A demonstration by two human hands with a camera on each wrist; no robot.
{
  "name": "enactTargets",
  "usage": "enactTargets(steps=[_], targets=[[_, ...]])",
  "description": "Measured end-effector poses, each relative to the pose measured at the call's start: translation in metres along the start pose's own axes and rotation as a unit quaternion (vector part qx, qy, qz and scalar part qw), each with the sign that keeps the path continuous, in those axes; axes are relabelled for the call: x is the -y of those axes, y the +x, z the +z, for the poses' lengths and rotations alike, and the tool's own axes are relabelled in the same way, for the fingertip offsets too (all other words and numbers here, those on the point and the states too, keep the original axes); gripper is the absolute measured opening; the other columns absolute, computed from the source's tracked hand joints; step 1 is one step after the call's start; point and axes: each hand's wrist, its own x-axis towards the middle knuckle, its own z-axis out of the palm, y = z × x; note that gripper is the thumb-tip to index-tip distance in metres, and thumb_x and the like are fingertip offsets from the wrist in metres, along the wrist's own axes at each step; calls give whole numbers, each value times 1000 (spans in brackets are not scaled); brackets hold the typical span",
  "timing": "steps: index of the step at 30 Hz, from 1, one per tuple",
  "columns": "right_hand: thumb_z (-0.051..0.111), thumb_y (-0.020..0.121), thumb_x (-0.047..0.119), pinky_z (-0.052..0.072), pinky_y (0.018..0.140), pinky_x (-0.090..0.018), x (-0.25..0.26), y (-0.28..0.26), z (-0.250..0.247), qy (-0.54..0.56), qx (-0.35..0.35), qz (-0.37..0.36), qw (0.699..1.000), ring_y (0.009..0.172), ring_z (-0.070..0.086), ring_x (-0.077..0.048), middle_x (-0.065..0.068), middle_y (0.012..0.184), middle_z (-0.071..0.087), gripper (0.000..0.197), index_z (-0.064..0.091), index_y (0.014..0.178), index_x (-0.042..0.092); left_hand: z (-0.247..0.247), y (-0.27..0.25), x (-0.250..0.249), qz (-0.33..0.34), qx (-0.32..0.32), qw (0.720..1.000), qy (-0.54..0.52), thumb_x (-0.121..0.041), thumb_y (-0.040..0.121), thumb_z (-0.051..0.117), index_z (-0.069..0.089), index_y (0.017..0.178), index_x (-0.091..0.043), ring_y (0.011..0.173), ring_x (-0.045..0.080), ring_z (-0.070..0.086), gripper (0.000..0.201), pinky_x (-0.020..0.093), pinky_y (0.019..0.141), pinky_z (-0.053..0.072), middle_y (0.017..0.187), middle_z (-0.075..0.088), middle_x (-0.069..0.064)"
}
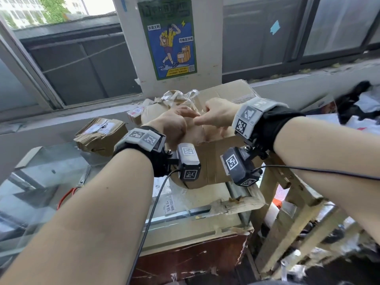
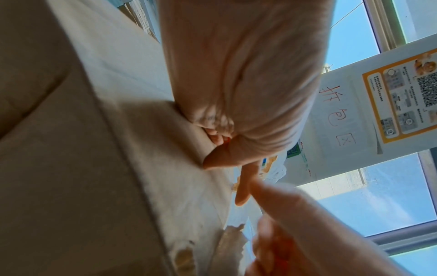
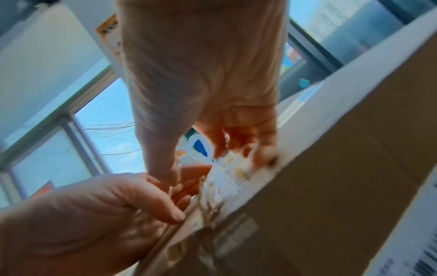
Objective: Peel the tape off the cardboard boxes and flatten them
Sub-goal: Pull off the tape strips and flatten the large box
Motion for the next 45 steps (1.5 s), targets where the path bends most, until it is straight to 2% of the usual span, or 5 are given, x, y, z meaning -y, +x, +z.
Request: enactTargets(steps=[5,24,32,36,45], targets=[[68,85,29,41,45,-15,-3,5,-1,-90,90,-18,992,41,49,-4,-1,56,55,31,62,69,2,-2,0,1,3,15,1000,9,30,73,30,64,119,-1,119,8,32,65,-3,62,36,126,41,-5],[57,90,-2,49,54,-25,-11,7,-25,119,139,93,979,63,55,-17,-10,70,54,18,54,72,2,1,4,6,-4,3,999,48,8,85,57,61,114,-11,114,19,51,35,35,107,40,115,54,3],[56,95,23,46,51,-21,-22,6,-12,218,57,74,971,62,43,-12,-5,73,45,20,53,82,7,8,13,4,-5,-38,994,107,-14,82,75,35,146,-22,133,24,40,76,32,112,31,144,43,7],[66,80,54,35,54,-24,-17,6,-12,-12,111,29,993,59,45,-11,2,67,50,40,55,70,16,10,22,6,-19,-54,990,131,-29,76,80,43,141,-24,132,24,43,74,37,112,34,140,50,6],[63,87,21,45,75,-28,-24,8,-10,-44,102,2,994,75,56,-14,2,75,62,16,63,72,20,15,23,8,-9,-74,982,171,-41,80,75,45,141,-19,135,26,41,72,39,113,32,144,48,6]])
